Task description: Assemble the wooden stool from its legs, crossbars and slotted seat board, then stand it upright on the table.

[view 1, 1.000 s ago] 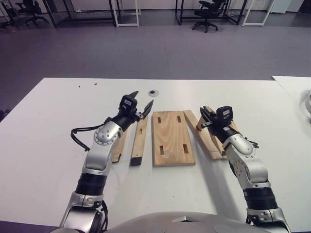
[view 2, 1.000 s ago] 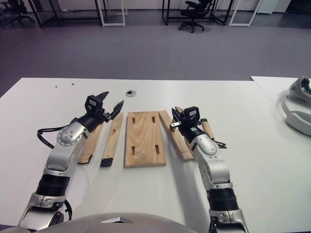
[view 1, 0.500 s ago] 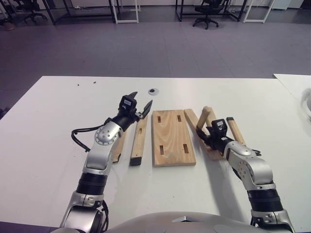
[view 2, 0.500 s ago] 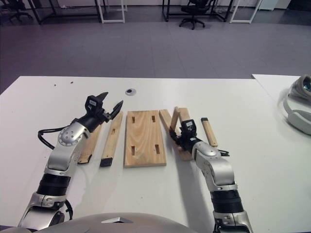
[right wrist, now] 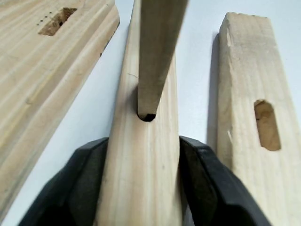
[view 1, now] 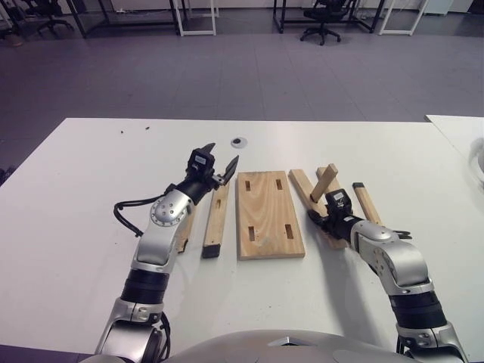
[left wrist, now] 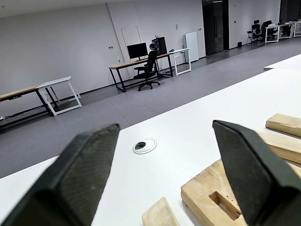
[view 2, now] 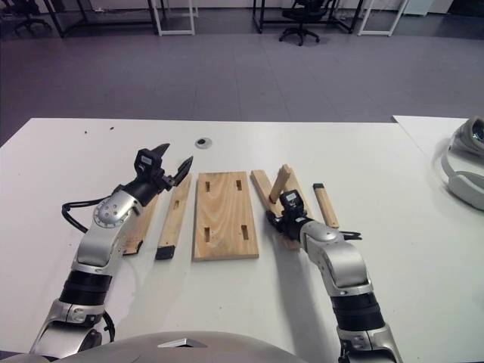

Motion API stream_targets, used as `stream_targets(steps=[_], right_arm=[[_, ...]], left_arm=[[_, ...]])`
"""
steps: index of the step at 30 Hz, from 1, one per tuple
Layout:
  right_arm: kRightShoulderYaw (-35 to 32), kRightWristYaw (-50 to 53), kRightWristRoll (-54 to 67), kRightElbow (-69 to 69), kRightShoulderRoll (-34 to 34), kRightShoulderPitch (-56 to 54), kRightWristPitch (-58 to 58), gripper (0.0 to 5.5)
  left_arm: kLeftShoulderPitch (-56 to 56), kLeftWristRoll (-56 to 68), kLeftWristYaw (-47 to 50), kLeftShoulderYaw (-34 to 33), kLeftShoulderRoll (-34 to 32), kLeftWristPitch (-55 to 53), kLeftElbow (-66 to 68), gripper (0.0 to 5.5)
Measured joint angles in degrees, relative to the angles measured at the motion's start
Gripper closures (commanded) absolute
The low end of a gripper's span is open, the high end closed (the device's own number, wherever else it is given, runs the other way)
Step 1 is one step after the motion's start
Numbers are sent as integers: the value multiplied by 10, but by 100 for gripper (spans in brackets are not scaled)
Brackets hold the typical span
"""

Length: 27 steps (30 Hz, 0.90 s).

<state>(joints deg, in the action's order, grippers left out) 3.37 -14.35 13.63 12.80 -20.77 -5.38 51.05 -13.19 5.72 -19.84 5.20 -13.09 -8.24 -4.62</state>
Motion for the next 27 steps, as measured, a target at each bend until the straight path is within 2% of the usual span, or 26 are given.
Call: stream_targets(steps=[5,8,11,16,19,27], right_arm=[[-20,12,4,3,28,-1,5,343],[-40,-2,35,48,48,-5,-9,343],[-25,-52,48,115,29,-14,-39,343],[21,-130,69,180,10,-26,-102,343],[37,-149,71,195,10,-26,-122,343],[51,-154,61,195,1,-22,-151,343]], left_arm=[[-14,29,0,-7,22,-36,-6,188],[-33,144,5,-46,70,-161,-28,188],[-47,277,31,-96,120,-310,-30,188],[-111,473,85,-181,184,-419,-33,188],[-122,522,105,-203,188,-436,-33,245],[-81,541,117,-189,175,-439,-74,379]])
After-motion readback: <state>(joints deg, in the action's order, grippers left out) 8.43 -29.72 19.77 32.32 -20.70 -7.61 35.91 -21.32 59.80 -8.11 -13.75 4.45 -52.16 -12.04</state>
